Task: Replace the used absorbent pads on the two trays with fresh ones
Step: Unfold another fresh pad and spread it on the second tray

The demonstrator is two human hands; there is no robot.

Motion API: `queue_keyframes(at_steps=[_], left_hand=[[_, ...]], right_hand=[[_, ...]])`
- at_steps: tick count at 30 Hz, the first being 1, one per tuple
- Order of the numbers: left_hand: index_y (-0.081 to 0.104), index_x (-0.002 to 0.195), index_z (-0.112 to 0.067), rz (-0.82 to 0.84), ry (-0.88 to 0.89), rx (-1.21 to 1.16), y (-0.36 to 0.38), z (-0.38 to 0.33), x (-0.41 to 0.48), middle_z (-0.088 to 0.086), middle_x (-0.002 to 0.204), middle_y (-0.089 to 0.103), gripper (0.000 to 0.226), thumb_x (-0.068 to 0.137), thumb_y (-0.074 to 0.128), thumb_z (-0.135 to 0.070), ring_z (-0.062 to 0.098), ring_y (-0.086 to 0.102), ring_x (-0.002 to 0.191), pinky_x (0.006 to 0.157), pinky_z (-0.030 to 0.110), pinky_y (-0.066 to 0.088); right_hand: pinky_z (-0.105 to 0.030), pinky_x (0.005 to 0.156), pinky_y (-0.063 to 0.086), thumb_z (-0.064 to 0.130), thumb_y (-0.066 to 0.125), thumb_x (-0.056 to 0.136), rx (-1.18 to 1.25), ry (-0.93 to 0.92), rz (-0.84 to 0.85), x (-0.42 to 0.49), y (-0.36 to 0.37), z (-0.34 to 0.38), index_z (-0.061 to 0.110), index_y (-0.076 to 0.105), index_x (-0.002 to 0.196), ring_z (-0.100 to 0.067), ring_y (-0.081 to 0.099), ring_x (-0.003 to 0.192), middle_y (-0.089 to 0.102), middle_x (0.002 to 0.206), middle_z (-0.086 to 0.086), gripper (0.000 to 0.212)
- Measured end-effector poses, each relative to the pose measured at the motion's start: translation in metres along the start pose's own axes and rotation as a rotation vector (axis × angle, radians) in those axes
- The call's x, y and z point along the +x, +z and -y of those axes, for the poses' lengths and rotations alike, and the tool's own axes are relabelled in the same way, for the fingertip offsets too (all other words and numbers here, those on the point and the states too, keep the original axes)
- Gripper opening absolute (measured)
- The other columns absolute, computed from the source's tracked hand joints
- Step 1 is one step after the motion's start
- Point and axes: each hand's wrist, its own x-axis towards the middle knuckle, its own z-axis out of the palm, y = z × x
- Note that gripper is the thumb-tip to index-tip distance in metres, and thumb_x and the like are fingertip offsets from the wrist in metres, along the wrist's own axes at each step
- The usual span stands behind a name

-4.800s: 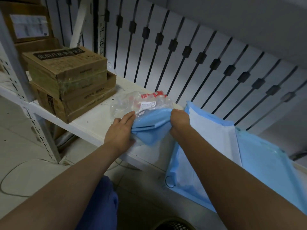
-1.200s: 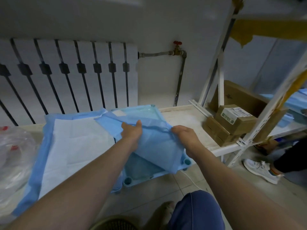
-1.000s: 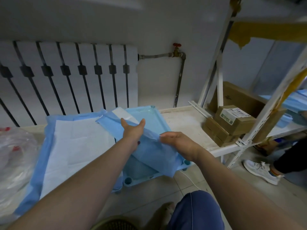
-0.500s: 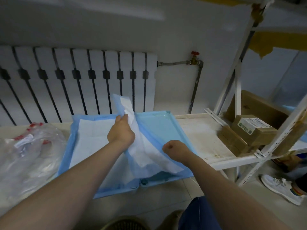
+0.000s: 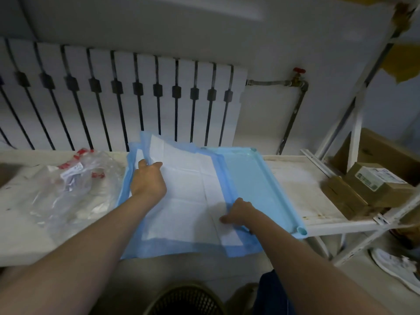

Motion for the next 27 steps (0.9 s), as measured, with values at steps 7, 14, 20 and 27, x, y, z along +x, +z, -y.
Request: queue_keyframes(at_steps=[7, 14, 20, 27], left_hand=[[0.039, 0.144, -0.022, 0.042, -0.024, 0.072, 0.021, 0.021, -0.002, 0.015, 0.155, 0.011, 0.064, 0.085, 0.054, -0.001, 0.036, 0.017, 0.141, 0.11, 0.041, 0.034], [0.014, 0.151, -0.026, 0.062, 0.131, 0.273, 0.046, -0.015, -0.017, 0.006, 0.159, -0.01, 0.063, 0.097, 0.041, -0.042, 0.028, -0.009, 0.146, 0.117, 0.051, -0.004], [0.011, 0.152, -0.029, 0.245, 0.293, 0.239, 0.08, -0.065, -0.045, -0.001, 0.16, -0.015, 0.068, 0.095, 0.036, -0.054, 0.025, -0.018, 0.146, 0.116, 0.054, -0.009], [0.002, 0.153, -0.027, 0.375, 0.239, 0.374, 0.105, -0.091, -0.067, 0.01, 0.156, -0.027, 0.076, 0.093, 0.035, -0.06, 0.032, -0.027, 0.142, 0.113, 0.059, -0.012]], right_hand=[[-0.029, 0.064, 0.042, 0.032, 0.066, 0.087, 0.01, -0.035, 0.047, 0.002, 0.003, 0.01, 0.008, 0.046, 0.077, -0.028, 0.057, 0.083, 0.047, 0.078, -0.01, 0.032], [-0.036, 0.102, 0.036, 0.016, 0.051, 0.092, 0.2, -0.032, -0.171, 0.0, 0.002, 0.002, 0.0, 0.027, 0.138, -0.036, 0.045, 0.128, 0.045, 0.137, -0.021, 0.054], [-0.032, 0.076, 0.038, 0.007, 0.041, 0.088, 0.276, -0.17, -0.404, -0.001, -0.019, -0.031, 0.026, 0.044, 0.127, -0.037, 0.056, 0.1, 0.054, 0.113, -0.015, 0.044], [-0.037, 0.079, 0.045, 0.004, 0.045, 0.089, 0.205, 0.054, -0.578, -0.007, -0.063, -0.091, 0.003, 0.062, 0.109, -0.036, 0.057, 0.083, 0.039, 0.127, -0.015, 0.026]])
